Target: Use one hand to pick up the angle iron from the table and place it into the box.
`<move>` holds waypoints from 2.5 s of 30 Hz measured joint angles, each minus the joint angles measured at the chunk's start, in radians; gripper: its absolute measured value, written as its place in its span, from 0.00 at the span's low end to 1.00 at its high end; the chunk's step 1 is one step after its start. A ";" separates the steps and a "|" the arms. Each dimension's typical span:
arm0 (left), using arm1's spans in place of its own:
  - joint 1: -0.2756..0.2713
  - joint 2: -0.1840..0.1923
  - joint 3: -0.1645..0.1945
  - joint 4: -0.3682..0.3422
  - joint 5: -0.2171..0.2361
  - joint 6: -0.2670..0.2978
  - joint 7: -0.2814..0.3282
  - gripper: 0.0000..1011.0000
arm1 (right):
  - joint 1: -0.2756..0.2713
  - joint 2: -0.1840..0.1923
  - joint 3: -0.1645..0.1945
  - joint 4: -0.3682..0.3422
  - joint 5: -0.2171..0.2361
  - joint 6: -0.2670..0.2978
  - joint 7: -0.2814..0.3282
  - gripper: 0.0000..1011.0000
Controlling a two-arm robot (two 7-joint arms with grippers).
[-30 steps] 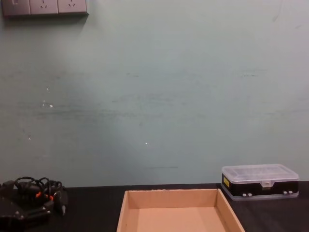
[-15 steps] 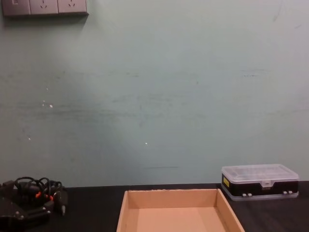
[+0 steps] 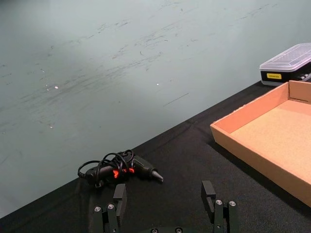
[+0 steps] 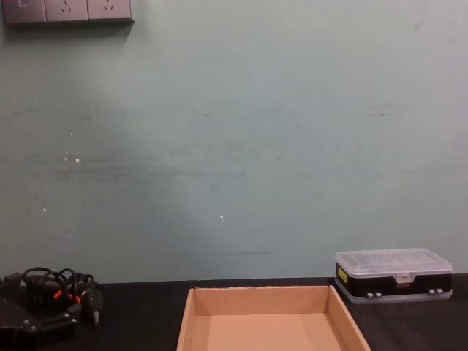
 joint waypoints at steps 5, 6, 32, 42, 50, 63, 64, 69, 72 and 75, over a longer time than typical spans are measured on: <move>0.000 0.000 0.000 0.000 0.000 0.000 0.000 1.00 | 0.022 -0.020 -0.016 0.021 -0.022 0.007 0.007 0.99; 0.000 0.000 0.000 0.000 0.000 0.000 0.000 1.00 | 0.027 -0.026 -0.019 0.027 -0.029 0.009 0.008 0.99; 0.000 0.000 0.000 0.000 0.000 0.000 0.000 1.00 | 0.023 -0.060 -0.019 0.041 -0.077 0.036 0.003 0.99; 0.000 0.000 0.000 0.000 0.000 0.000 0.000 1.00 | 0.024 -0.059 -0.019 0.040 -0.075 0.034 0.003 0.92; 0.000 0.000 0.000 0.000 0.000 0.000 0.000 1.00 | 0.024 -0.059 -0.019 0.040 -0.074 0.033 0.003 0.67; 0.000 0.000 0.000 0.000 0.000 0.000 0.000 1.00 | 0.024 -0.059 -0.019 0.040 -0.073 0.033 0.003 0.30; 0.000 0.000 0.000 0.000 0.000 0.000 0.000 1.00 | 0.024 -0.059 -0.019 0.040 -0.073 0.033 0.003 0.23; 0.000 0.000 0.000 0.000 0.000 0.000 0.000 1.00 | 0.024 -0.059 -0.019 0.040 -0.073 0.033 0.003 0.11; 0.000 0.000 0.000 0.000 0.000 0.000 0.000 1.00 | 0.024 -0.059 -0.019 0.040 -0.073 0.033 0.003 0.07; 0.000 0.000 0.000 0.000 0.000 0.000 0.000 1.00 | 0.024 -0.059 -0.019 0.040 -0.073 0.033 0.003 0.07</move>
